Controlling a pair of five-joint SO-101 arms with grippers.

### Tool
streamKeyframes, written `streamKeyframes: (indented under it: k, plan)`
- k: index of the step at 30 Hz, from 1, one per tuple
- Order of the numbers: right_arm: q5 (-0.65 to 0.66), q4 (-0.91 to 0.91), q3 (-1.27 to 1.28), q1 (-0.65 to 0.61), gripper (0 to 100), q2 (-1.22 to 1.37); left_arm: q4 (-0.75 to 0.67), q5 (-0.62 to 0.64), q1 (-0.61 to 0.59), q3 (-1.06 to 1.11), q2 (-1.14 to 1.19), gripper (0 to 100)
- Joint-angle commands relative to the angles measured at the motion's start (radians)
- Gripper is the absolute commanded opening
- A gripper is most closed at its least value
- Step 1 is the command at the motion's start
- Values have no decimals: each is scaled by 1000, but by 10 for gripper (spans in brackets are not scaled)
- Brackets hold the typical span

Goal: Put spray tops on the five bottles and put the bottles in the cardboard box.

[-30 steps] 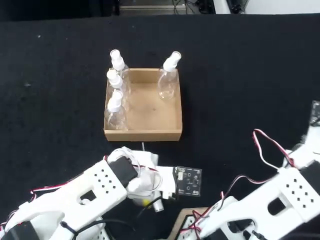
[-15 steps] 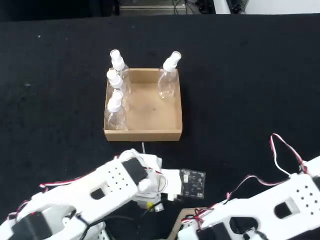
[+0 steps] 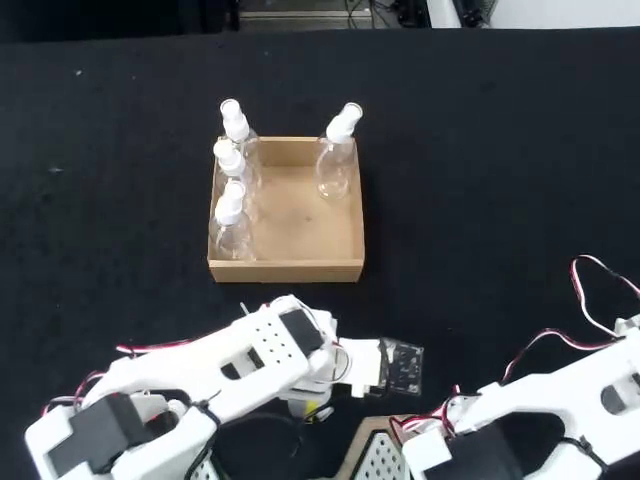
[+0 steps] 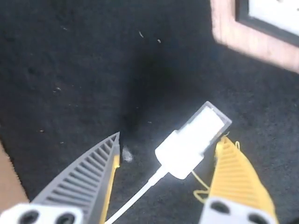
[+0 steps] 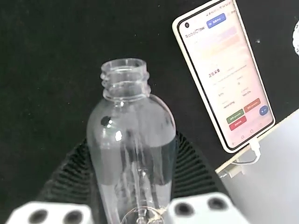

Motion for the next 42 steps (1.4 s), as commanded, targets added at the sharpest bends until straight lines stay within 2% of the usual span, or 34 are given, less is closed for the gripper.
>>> streamKeyframes:
  k: [1, 8, 14, 16, 22, 29, 35, 42]
  plan:
    - [9, -15, -61, 15, 11, 2, -12, 6, 27, -58, 35, 290]
    - [9, -15, -59, 11, 11, 4, -11, 44, 45, -54, 43, 271]
    - [6, -17, -59, 9, 11, 5, -11, 110, 48, -53, 44, 18]
    - [3, -17, -59, 8, 11, 5, -9, 137, 39, -53, 43, 63]
    - [2, -15, -54, -34, 11, 2, 140, 203, 18, -128, 43, 30]
    - [-2, 89, -68, -175, 10, 1, 236, 276, -231, -174, 8, 30]
    - [-157, 163, -90, -391, 10, -1, 327, 281, -384, -102, -276, 30]
    - [-334, 239, -101, -646, 10, -176, 422, 275, -688, -74, -600, 30]
